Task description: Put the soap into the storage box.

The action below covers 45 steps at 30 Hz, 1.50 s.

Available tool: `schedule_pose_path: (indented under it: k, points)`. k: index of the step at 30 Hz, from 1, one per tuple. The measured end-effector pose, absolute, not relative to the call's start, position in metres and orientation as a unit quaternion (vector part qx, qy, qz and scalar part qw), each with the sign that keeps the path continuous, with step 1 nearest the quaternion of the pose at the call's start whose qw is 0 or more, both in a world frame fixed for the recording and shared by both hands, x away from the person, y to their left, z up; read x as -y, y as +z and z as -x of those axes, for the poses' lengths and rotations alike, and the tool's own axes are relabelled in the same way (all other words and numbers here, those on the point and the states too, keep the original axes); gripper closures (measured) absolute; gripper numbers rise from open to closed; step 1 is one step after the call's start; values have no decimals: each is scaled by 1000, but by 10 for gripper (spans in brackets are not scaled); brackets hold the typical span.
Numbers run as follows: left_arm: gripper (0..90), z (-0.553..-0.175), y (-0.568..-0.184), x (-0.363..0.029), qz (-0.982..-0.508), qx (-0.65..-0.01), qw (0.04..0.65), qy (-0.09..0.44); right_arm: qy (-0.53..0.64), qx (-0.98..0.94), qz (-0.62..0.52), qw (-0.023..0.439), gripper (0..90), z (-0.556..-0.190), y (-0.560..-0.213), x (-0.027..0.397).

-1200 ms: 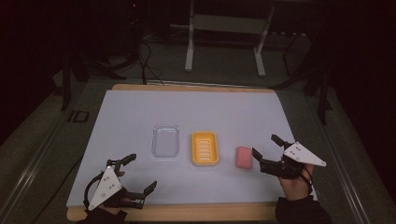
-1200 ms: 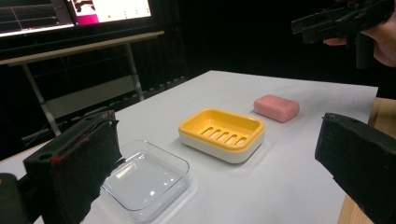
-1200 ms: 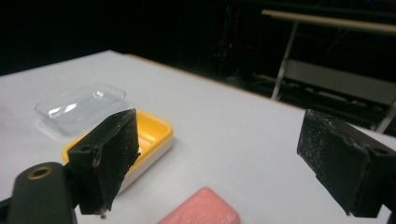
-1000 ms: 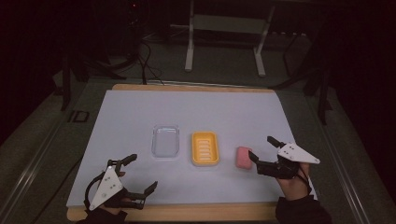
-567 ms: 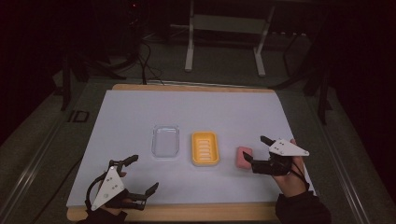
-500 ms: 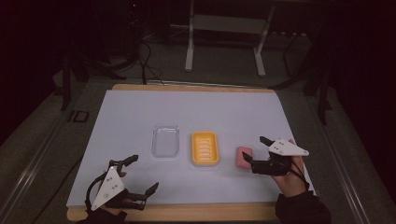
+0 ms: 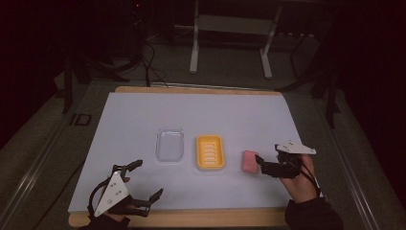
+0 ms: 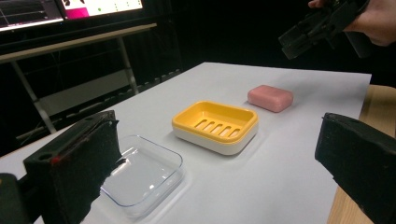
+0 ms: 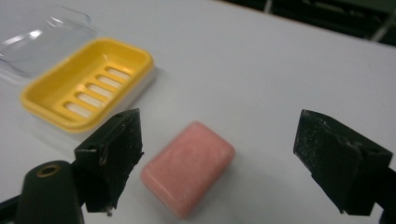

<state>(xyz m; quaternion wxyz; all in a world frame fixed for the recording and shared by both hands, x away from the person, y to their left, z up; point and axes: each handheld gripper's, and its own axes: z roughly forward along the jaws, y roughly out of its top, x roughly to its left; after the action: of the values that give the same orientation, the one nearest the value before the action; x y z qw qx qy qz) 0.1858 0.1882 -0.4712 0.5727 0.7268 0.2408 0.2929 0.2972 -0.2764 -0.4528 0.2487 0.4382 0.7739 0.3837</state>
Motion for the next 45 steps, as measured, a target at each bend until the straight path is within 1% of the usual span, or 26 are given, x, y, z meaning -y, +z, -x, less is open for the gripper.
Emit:
schedule_pose_path:
  k: [2,3,10,11,13,14,15,18,19,24,25,27,32,37,39,41,45]
  points:
    - [7,-186,-471,-188,-727,-240,572,293,377,-775,-442,247,168,-298,-453,277]
    - [7,-186,-471,-188,-727,-240,573,292,371,-774,-447,251,200,-299,-452,279]
    - [6,-185,-471,-188,-730,-238,570,294,332,-777,-480,234,170,-305,-453,285]
    - [6,-185,-471,-188,-731,-238,569,294,319,-776,-500,214,156,-307,-454,288]
    - [6,-185,-472,-187,-731,-237,568,294,316,-775,-506,208,150,-307,-454,289]
    - [6,-185,-472,-187,-731,-237,568,294,301,-776,-520,192,138,-309,-454,291]
    - [6,-186,-472,-187,-731,-237,568,294,301,-776,-520,192,138,-309,-454,291]
    - [6,-186,-472,-187,-732,-238,568,293,276,-769,-555,154,140,-312,-454,294]
    - [6,-186,-472,-187,-732,-237,568,293,255,-758,-582,149,148,-312,-454,297]
    - [7,-186,-472,-186,-733,-236,567,293,217,-737,-626,134,148,-312,-454,300]
    - [7,-186,-472,-186,-733,-236,566,293,207,-729,-642,121,148,-314,-453,304]
    - [6,-186,-472,-186,-734,-236,565,293,201,-728,-644,118,148,-314,-453,304]
    - [6,-186,-472,-186,-735,-235,565,292,158,-726,-663,91,150,-315,-451,303]
    - [6,-186,-472,-185,-736,-234,564,292,92,-721,-685,44,143,-316,-452,298]
    - [6,-186,-472,-185,-736,-234,565,292,86,-719,-689,37,143,-316,-452,297]
    - [6,-186,-472,-185,-736,-234,565,292,75,-713,-697,18,143,-316,-450,296]
    - [6,-186,-472,-185,-736,-234,565,291,67,-707,-704,7,143,-315,-448,294]
